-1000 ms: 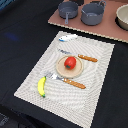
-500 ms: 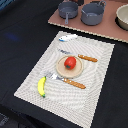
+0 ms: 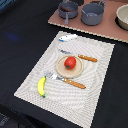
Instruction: Interact with the objects in diverse but meaningful ways.
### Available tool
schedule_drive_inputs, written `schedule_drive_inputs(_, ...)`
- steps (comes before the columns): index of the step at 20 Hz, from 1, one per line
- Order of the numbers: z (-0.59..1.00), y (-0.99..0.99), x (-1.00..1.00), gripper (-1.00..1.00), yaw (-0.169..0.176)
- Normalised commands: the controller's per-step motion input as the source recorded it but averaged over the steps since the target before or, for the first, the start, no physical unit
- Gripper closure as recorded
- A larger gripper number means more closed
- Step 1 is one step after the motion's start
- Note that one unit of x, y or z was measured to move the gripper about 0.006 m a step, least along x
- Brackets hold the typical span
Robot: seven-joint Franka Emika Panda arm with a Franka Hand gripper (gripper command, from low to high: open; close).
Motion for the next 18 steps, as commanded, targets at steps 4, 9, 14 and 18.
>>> schedule_drive_inputs(4,0.95,-0.12,0.04,-1.0,-0.013)
schedule_drive_inputs(9,0.84,-0.52,0.48,-1.0,-0.005)
schedule_drive_inputs(14,0.56,-0.55,0.68,-1.0,0.0)
schedule_drive_inputs(18,0.3,-0.53,0.68,-1.0,0.0)
